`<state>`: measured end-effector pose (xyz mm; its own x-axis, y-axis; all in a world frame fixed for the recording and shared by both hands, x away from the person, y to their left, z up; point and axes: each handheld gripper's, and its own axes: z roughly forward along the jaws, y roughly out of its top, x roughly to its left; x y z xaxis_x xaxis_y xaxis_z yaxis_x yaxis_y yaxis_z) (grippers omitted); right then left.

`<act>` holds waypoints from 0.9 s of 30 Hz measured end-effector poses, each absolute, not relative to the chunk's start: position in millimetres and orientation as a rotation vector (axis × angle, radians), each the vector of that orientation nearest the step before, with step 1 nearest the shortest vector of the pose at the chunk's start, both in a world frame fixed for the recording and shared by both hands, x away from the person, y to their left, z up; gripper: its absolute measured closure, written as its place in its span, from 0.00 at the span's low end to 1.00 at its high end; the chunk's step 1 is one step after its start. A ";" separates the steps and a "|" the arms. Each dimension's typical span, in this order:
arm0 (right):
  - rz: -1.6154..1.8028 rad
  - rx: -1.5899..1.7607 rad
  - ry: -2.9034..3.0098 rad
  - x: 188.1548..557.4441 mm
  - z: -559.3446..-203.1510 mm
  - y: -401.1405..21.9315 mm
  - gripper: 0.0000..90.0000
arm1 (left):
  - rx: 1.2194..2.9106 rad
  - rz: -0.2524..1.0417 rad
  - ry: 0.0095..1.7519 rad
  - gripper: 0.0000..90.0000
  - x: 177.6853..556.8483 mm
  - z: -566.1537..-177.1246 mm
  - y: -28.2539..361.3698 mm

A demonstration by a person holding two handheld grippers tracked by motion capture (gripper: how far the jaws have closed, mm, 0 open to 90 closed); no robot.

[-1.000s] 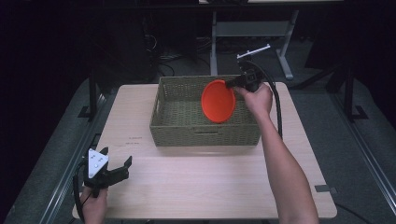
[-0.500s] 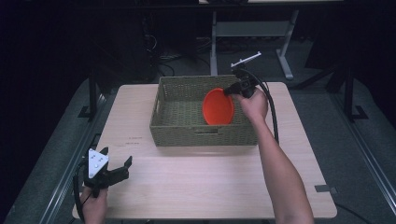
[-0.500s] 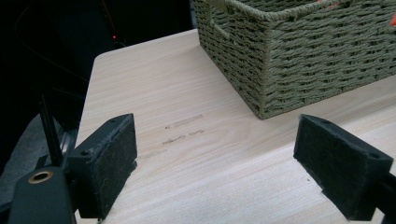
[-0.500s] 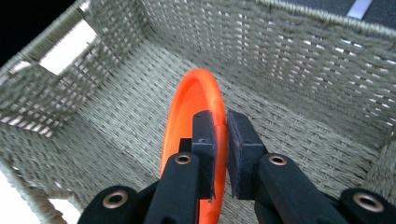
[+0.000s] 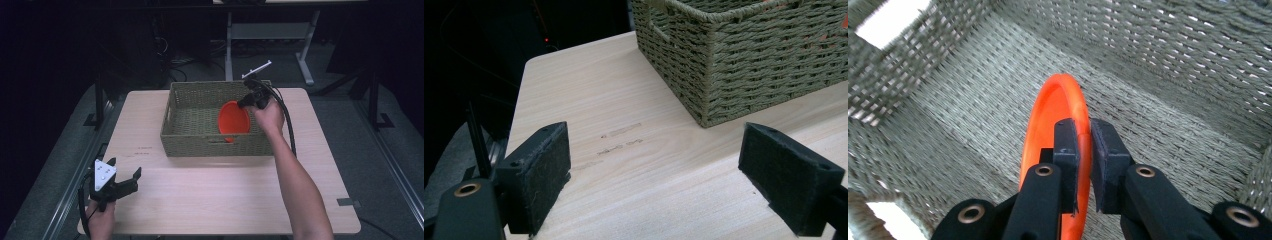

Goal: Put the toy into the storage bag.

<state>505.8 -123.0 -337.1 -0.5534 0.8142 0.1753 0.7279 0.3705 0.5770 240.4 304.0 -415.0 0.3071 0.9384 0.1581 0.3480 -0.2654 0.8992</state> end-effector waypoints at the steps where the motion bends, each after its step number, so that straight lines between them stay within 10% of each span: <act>1: 0.927 1.403 2.484 505.8 -337.9 -123.0 0.91 | 1.783 0.939 1.158 0.14 240.4 -414.9 304.0; 27: 0.858 1.449 2.554 509.5 -342.0 -138.6 0.87 | 1.788 0.932 1.155 0.14 243.5 -415.2 300.8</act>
